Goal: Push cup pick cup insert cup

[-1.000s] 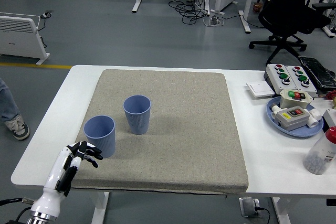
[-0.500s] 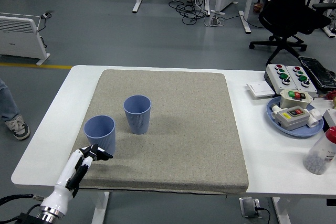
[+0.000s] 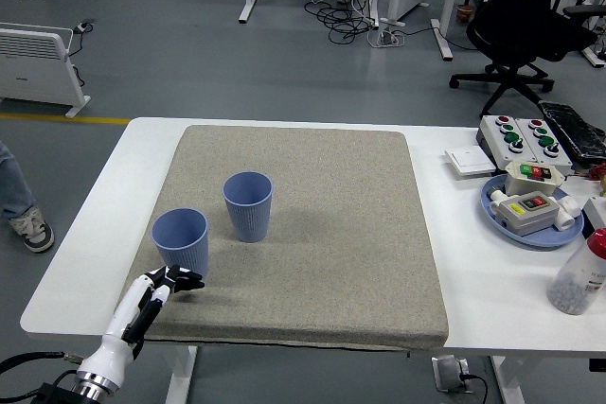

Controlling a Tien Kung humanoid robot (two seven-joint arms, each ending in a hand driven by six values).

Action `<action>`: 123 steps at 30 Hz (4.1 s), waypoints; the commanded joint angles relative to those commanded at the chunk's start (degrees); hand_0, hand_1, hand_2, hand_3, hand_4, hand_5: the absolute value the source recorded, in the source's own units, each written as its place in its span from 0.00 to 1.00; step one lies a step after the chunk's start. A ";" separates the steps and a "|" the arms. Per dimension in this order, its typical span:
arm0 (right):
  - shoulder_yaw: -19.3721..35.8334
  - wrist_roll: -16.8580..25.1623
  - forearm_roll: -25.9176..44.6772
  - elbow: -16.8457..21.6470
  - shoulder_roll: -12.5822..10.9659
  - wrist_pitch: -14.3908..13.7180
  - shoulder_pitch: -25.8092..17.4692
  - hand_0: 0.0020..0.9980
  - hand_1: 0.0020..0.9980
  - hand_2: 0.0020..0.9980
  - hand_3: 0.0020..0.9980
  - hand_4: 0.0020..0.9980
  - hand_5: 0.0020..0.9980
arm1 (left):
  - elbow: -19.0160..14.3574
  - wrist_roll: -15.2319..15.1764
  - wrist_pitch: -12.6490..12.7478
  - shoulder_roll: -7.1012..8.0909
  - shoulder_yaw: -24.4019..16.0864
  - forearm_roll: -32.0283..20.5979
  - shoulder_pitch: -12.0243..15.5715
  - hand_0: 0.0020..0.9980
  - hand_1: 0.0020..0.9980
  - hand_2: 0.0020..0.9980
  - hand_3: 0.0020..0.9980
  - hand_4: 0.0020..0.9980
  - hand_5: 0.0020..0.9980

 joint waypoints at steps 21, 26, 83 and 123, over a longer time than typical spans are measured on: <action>-0.15 0.05 0.14 -0.01 0.02 0.17 0.25 0.71 0.61 0.69 0.62 0.19 0.55 | 5.67 -0.14 -0.46 -1.44 0.46 -1.62 -5.18 0.71 0.64 0.56 0.58 0.55 1.00; -0.16 0.06 0.21 -0.01 0.02 0.20 0.35 0.71 0.61 0.69 0.62 0.19 0.54 | 7.46 -0.77 -0.63 -1.57 0.98 -2.66 -6.72 0.70 0.64 0.56 0.58 0.55 1.00; 0.59 -0.28 -1.28 0.02 -0.06 0.49 0.25 0.71 0.61 0.69 0.62 0.19 0.54 | 34.54 -3.57 -2.96 -7.79 9.20 -16.11 -28.78 0.69 0.63 0.56 0.56 0.53 1.00; 1.21 -0.68 -2.51 0.14 0.06 0.73 -0.27 0.71 0.61 0.69 0.62 0.19 0.54 | 44.06 -4.38 -3.80 -8.78 13.18 -22.28 -35.75 0.68 0.62 0.55 0.56 0.52 1.00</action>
